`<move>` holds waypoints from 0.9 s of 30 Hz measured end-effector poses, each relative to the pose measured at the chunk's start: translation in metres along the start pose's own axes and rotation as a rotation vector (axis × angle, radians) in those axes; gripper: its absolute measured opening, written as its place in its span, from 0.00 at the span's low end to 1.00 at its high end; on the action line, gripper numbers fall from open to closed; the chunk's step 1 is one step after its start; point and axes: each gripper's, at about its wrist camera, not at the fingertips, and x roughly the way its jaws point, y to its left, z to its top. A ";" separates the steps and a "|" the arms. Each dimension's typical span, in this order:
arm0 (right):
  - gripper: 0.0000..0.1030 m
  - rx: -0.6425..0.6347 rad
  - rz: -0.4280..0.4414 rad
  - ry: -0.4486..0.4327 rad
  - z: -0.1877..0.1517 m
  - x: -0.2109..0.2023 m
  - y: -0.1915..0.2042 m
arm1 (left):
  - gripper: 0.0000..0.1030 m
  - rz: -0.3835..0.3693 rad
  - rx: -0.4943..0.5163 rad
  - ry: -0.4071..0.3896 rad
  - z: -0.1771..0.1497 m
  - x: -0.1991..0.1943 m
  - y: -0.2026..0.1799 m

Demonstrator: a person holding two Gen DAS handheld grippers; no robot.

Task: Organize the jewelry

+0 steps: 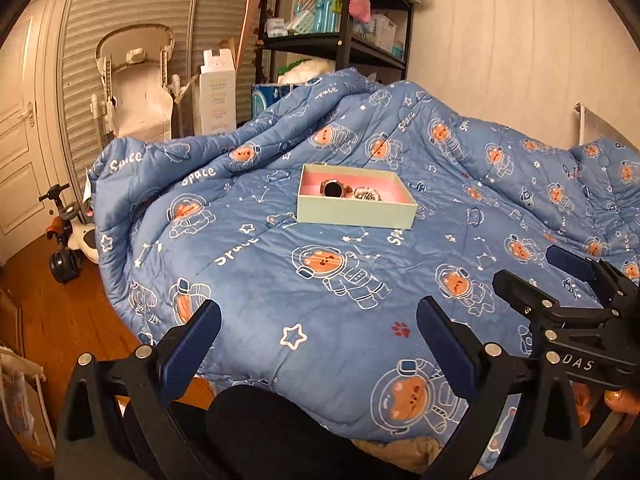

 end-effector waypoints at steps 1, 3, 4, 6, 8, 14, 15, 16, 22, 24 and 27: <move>0.94 0.009 -0.013 -0.013 0.000 -0.011 0.000 | 0.93 0.001 0.002 -0.015 -0.001 -0.010 -0.002; 0.94 0.022 -0.025 -0.024 -0.003 -0.030 0.000 | 0.93 -0.009 -0.027 -0.042 -0.004 -0.029 -0.003; 0.94 0.030 -0.027 -0.019 -0.005 -0.037 0.000 | 0.93 -0.017 -0.044 -0.055 -0.006 -0.037 -0.003; 0.94 0.029 -0.037 -0.009 -0.010 -0.048 0.000 | 0.93 -0.008 -0.049 -0.077 -0.011 -0.051 -0.005; 0.94 0.027 -0.041 -0.003 -0.016 -0.060 -0.001 | 0.93 0.016 -0.024 -0.090 -0.016 -0.059 -0.009; 0.94 0.049 -0.068 -0.052 -0.027 -0.084 -0.006 | 0.93 0.039 -0.025 -0.066 -0.028 -0.062 -0.011; 0.94 0.049 -0.069 -0.057 -0.028 -0.086 -0.006 | 0.93 0.045 -0.025 -0.071 -0.028 -0.064 -0.011; 0.94 0.048 -0.072 -0.065 -0.028 -0.087 -0.006 | 0.93 0.049 -0.027 -0.077 -0.029 -0.065 -0.011; 0.94 0.022 -0.065 -0.080 -0.029 -0.090 0.000 | 0.93 0.054 -0.044 -0.085 -0.031 -0.069 -0.007; 0.94 0.024 -0.061 -0.084 -0.029 -0.090 -0.001 | 0.93 0.056 -0.051 -0.085 -0.031 -0.069 -0.005; 0.94 0.028 -0.058 -0.087 -0.029 -0.091 -0.001 | 0.93 0.057 -0.045 -0.077 -0.032 -0.069 -0.005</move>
